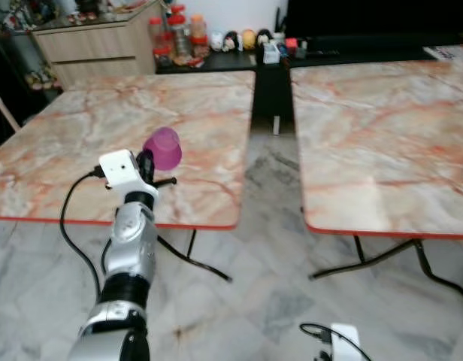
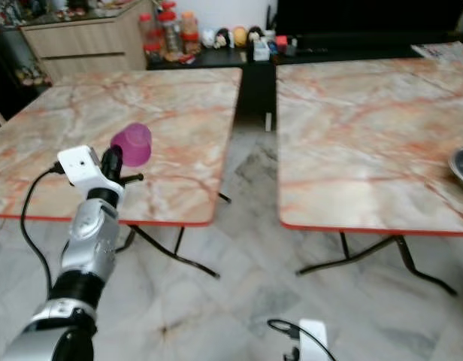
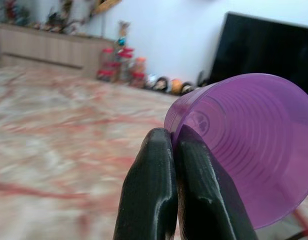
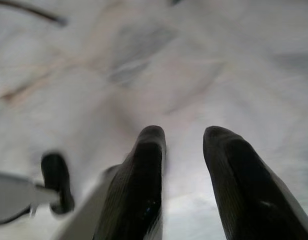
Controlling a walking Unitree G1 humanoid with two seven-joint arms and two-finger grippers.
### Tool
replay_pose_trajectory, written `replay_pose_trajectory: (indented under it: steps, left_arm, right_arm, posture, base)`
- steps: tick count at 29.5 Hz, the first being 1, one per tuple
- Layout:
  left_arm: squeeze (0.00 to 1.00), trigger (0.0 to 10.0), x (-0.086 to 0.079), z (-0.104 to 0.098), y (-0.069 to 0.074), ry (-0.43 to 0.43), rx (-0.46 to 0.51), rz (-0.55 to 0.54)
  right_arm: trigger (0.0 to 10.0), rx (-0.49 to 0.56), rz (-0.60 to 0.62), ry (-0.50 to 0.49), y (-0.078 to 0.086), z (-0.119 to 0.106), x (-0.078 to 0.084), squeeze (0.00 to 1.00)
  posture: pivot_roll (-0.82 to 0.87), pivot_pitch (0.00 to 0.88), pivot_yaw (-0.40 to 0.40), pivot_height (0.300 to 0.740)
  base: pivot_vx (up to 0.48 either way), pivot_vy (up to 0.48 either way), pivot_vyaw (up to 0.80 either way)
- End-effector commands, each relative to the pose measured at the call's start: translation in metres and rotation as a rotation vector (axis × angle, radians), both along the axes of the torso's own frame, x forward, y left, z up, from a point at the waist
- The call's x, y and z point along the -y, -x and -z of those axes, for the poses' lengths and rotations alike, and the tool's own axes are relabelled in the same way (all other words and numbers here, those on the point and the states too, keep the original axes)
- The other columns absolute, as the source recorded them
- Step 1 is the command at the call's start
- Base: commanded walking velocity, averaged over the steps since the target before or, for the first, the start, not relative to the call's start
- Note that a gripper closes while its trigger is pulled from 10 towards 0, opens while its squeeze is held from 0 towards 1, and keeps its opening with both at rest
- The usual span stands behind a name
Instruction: Setting the table
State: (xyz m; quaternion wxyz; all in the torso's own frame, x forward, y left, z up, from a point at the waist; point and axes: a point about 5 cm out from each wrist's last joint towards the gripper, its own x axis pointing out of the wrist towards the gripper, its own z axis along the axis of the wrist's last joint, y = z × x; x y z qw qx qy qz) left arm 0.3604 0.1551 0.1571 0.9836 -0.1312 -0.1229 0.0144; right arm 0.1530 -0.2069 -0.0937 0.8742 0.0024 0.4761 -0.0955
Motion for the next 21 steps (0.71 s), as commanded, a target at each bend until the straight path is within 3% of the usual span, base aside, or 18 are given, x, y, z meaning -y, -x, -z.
replay_pose_trajectory:
  steps: [1,21]
  left_arm:
    - [0.0,10.0,-0.011,-0.003,0.0,-0.001,0.007,-0.028]
    - [0.0,10.0,0.001,-0.005,0.0,-0.017,0.017,0.027]
  right_arm:
    - [10.0,0.011,-0.004,-0.027,-0.002,0.001,-0.011,0.0]
    - [10.0,0.029,-0.018,-0.027,-0.007,-0.001,-0.012,0.0]
  posture:
    - [-0.02,0.0,0.09,0.74]
    - [-0.02,0.0,0.094,0.74]
  base:
    - [0.0,-0.48,0.0]
    - [0.0,-0.48,0.0]
